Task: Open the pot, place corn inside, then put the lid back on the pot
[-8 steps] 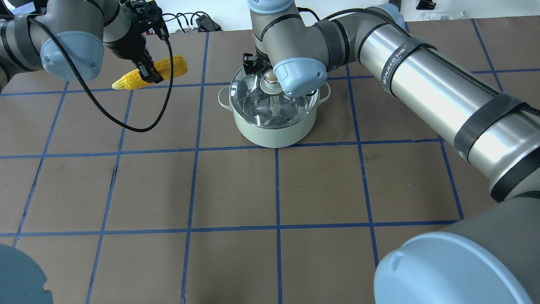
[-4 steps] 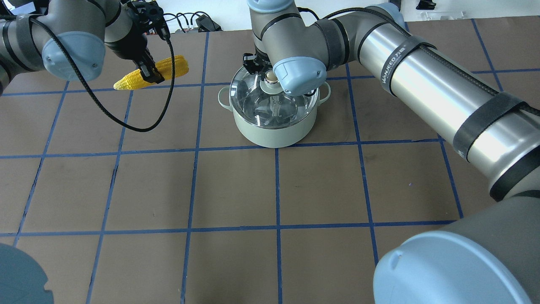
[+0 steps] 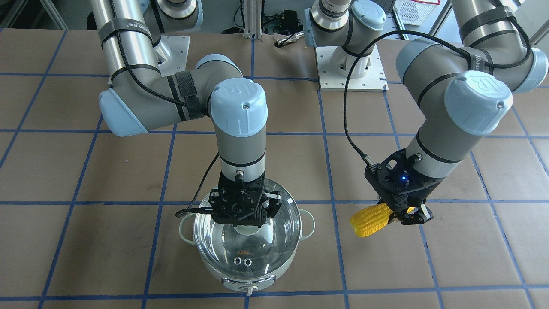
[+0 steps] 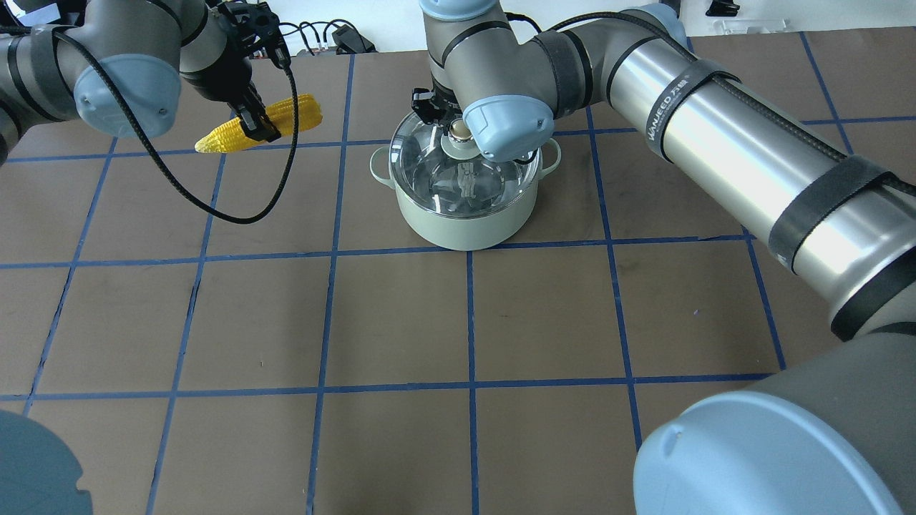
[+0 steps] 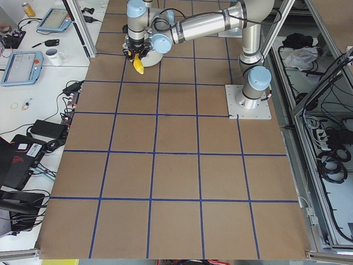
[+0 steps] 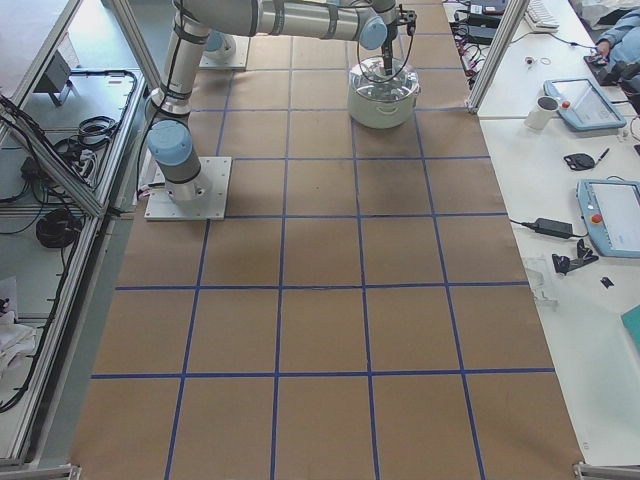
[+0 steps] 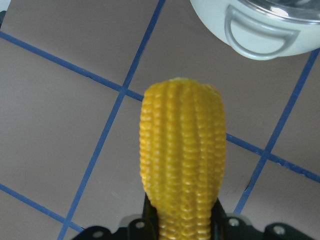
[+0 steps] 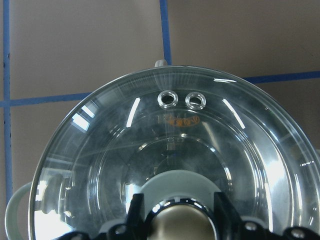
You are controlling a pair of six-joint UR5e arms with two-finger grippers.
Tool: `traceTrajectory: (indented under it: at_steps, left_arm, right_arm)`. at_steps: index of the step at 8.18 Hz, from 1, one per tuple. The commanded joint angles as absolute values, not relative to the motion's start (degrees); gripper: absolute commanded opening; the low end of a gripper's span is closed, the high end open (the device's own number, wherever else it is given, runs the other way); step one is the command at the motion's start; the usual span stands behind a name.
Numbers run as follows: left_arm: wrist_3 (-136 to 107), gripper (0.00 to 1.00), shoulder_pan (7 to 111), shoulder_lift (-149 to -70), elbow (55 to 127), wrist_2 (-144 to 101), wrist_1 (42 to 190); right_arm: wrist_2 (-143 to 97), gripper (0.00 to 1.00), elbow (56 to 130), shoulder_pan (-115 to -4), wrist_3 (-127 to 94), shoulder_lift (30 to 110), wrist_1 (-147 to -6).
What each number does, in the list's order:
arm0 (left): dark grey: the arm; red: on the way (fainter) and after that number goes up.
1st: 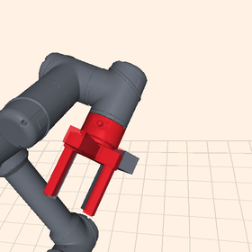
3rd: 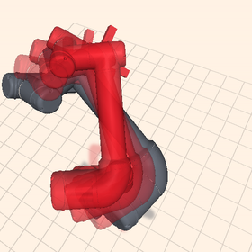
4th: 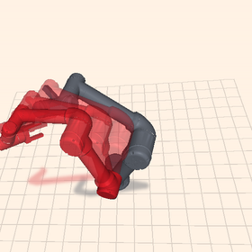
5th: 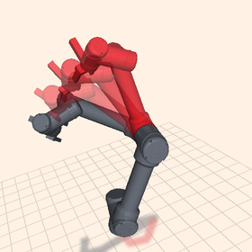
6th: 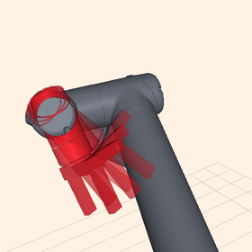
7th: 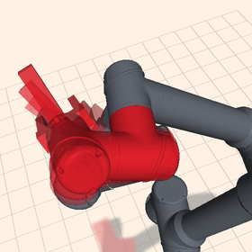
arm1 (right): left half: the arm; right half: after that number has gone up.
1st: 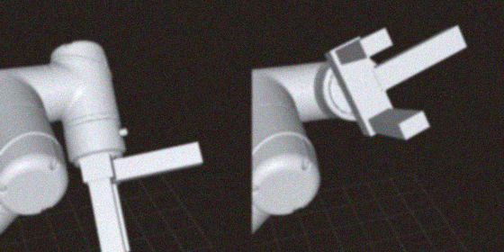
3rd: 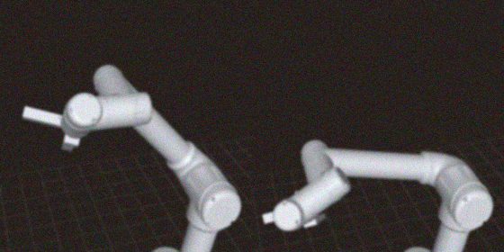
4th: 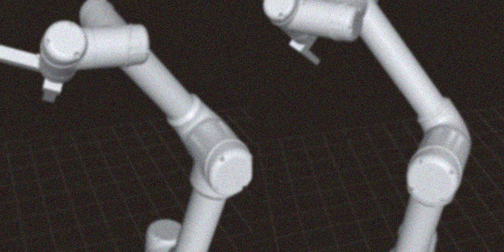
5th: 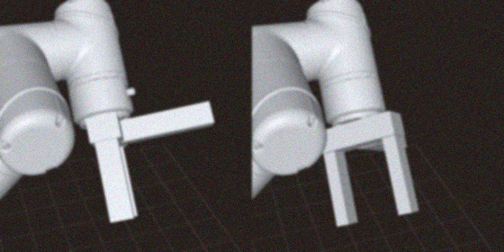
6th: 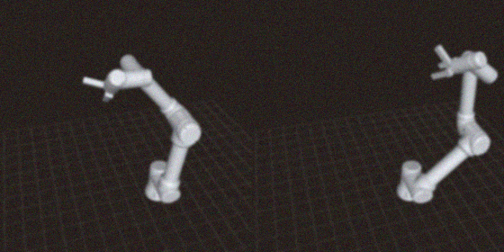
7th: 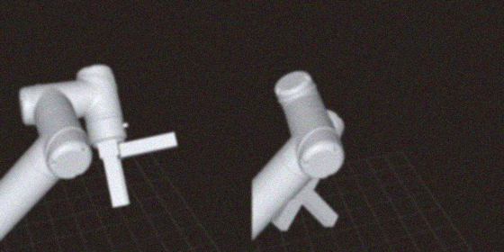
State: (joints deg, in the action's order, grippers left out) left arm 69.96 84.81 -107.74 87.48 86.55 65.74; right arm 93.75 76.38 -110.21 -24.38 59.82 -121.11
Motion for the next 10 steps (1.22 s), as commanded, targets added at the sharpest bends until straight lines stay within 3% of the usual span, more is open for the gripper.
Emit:
traceTrajectory:
  at_steps: [1,4,10]
  left_arm:
    - [69.96,0.00,84.81,-107.93,87.45,86.49,65.74]
    - [69.87,0.00,85.42,-107.93,87.36,86.31,65.48]
    - [64.25,0.00,101.49,-109.86,87.19,86.22,50.10]
  right_arm:
    - [94.30,0.36,75.85,-110.13,-23.65,62.38,-120.68]
    - [93.61,0.32,77.07,-107.77,-22.07,69.76,-114.81]
    - [90.81,0.32,80.33,-101.44,-10.91,77.43,-105.12]
